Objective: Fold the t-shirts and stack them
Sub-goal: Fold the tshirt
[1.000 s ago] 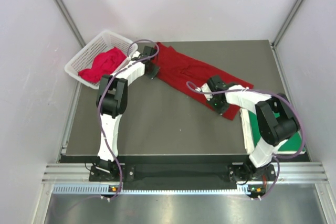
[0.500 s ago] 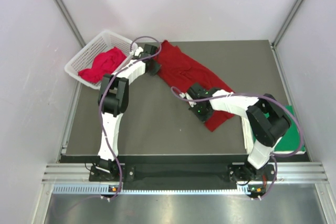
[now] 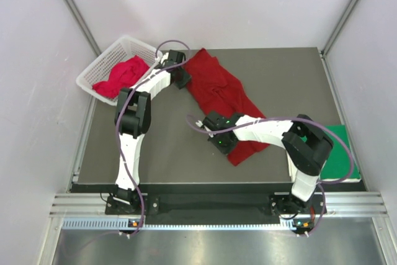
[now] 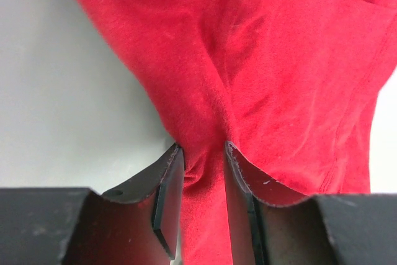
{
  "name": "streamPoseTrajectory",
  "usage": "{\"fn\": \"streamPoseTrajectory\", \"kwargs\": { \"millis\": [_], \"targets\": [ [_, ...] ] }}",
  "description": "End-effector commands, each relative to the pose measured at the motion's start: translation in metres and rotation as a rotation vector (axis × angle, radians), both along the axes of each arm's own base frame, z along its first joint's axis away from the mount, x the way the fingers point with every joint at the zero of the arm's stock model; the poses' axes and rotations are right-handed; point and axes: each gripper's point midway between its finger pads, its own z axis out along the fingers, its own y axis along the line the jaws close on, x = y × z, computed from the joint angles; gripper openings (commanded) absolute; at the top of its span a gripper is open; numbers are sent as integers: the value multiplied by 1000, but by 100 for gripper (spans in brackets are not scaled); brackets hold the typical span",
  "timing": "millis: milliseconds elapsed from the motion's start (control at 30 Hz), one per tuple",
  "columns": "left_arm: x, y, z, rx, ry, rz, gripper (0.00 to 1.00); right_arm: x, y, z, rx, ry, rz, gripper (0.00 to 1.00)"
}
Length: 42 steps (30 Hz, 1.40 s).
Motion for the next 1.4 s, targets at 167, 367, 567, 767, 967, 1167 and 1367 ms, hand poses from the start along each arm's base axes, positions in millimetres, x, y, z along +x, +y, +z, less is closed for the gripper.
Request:
{"fn": "streamPoseTrajectory", "kwargs": {
  "millis": [167,367,567,767,967,1167,1367],
  "targets": [
    [-26,39,69,153,-33,41,36,-33,67,4,108,88,56,0],
    [-41,51,70,203,3,29,37,-43,75,12,113,114,4,2],
    [-51,30,67,94,-7,-69,37,-52,94,32,166,139,-1,12],
    [-52,15,54,48,7,-131,37,-13,82,81,276,82,-92,32],
    [-41,-1,40,5,2,-197,35,77,36,121,394,-7,-282,41],
    [-22,-2,34,31,-19,-206,35,164,-16,125,437,-66,-450,41],
    [-8,2,3,90,20,-213,35,203,-58,125,434,-107,-612,38]
  ]
}}
